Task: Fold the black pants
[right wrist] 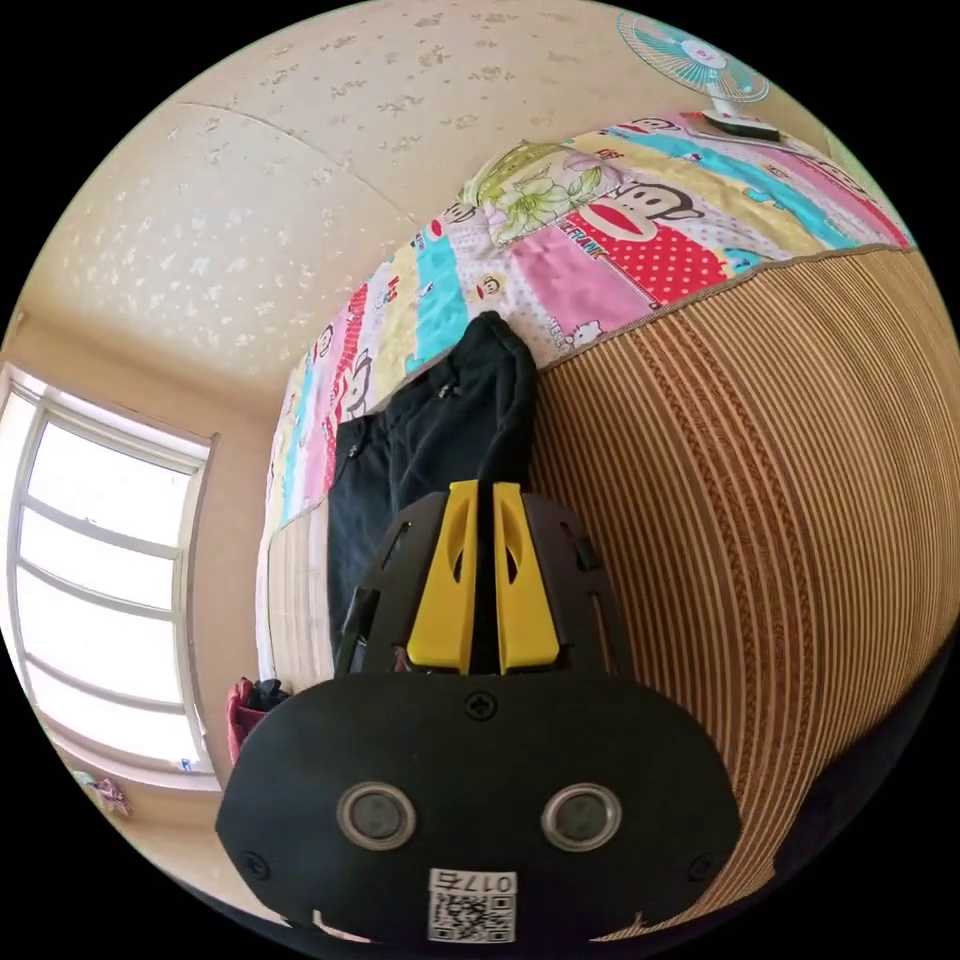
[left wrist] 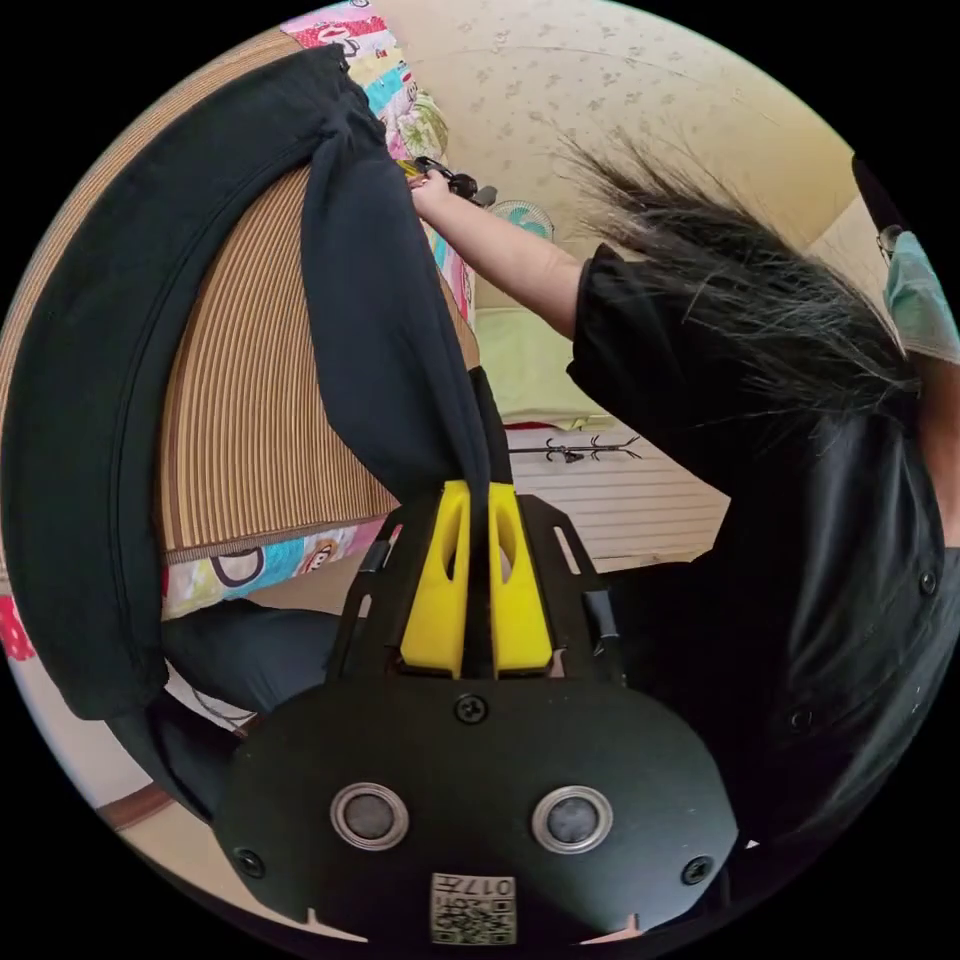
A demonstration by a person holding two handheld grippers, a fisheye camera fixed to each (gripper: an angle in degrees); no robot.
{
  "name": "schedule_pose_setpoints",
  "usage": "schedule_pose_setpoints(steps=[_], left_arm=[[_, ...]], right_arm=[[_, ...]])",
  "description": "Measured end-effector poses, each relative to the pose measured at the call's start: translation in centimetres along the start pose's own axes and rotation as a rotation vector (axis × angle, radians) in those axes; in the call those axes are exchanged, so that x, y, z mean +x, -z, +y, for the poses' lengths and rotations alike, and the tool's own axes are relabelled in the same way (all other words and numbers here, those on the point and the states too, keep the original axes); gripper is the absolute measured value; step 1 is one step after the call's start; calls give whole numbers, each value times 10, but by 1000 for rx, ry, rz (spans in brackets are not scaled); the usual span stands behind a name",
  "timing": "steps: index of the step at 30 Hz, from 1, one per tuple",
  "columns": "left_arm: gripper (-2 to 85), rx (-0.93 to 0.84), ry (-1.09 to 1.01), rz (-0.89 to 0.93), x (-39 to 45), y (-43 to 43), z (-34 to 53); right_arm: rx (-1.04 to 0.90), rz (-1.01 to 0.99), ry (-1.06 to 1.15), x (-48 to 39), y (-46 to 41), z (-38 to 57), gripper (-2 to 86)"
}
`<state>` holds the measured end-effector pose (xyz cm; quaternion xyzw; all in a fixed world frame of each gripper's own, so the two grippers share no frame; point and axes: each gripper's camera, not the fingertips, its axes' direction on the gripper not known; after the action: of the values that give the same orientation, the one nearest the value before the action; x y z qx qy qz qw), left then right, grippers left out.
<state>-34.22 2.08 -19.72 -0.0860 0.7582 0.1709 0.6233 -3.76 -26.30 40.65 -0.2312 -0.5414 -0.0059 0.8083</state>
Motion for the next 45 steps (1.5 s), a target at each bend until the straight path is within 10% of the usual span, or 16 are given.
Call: schedule_pose_setpoints(steps=[6,12,18,23,30,45], left_arm=[[33,170,149,-13,-22,109,52],[94,120,414,-299,-87,208,70],[111,60,361,-372,-79,267,37],[109,-70,294,-393,-77,255,-12],[100,-215,253,-554,-54,213,-27],[20,-234,283,-543,-20,202,-27]], right_arm=[[-220,-141,281,-181,-81,44,43],[-426,-424,182,-169,-128,140,73],[-562,15,413,-94,-41,300,93],[-430,-5,241,-32,1,376,91],[-99,-198,16,-17,1,287,115],[-87,-23,71,-52,-24,197,102]])
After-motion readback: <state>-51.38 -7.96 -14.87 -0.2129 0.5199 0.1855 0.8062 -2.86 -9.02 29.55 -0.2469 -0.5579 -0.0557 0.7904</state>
